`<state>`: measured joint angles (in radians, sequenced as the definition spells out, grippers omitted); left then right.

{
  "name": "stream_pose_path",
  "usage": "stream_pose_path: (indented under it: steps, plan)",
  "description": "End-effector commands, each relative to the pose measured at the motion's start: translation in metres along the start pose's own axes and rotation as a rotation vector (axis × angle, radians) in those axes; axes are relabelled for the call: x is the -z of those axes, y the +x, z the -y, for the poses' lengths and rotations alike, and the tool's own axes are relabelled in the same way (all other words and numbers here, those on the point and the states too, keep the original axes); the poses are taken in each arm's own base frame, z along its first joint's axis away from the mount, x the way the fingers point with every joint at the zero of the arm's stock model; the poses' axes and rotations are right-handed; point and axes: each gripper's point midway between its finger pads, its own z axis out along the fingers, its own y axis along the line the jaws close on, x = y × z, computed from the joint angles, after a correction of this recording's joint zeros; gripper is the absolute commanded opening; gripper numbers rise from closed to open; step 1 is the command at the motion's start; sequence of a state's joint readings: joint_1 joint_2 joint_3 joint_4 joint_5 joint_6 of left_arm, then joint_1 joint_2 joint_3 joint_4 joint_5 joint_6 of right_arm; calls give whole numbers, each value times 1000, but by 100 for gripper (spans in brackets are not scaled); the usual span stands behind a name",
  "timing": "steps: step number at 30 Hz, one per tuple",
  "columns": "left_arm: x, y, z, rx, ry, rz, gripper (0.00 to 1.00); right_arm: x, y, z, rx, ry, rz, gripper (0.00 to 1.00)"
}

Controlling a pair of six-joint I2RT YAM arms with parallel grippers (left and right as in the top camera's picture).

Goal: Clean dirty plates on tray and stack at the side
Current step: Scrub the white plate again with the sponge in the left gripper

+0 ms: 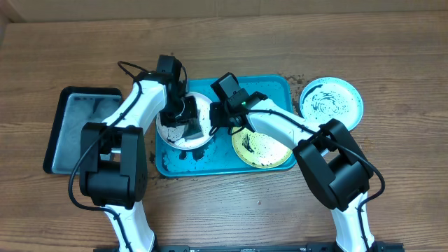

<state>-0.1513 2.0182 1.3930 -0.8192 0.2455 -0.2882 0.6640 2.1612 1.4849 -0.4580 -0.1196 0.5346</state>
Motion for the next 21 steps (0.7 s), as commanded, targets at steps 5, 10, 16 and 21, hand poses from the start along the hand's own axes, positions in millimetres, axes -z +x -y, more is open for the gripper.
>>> stream_pose_path:
  steps: [5, 10, 16, 21]
  plan:
    - [-19, 6, 40, -7, 88, -1, 4, -17, 19, -7, 14, -36, -70, 4]
    - [-19, -1, 19, 4, -28, 39, 4, -17, 19, -6, 14, -35, -71, 4]
    - [-11, -1, -33, 56, -240, 46, 4, -17, 21, -5, 13, -30, -78, 4]
    - [14, 3, -101, 121, -514, 48, 4, -17, 21, -5, 17, -29, -78, 4]
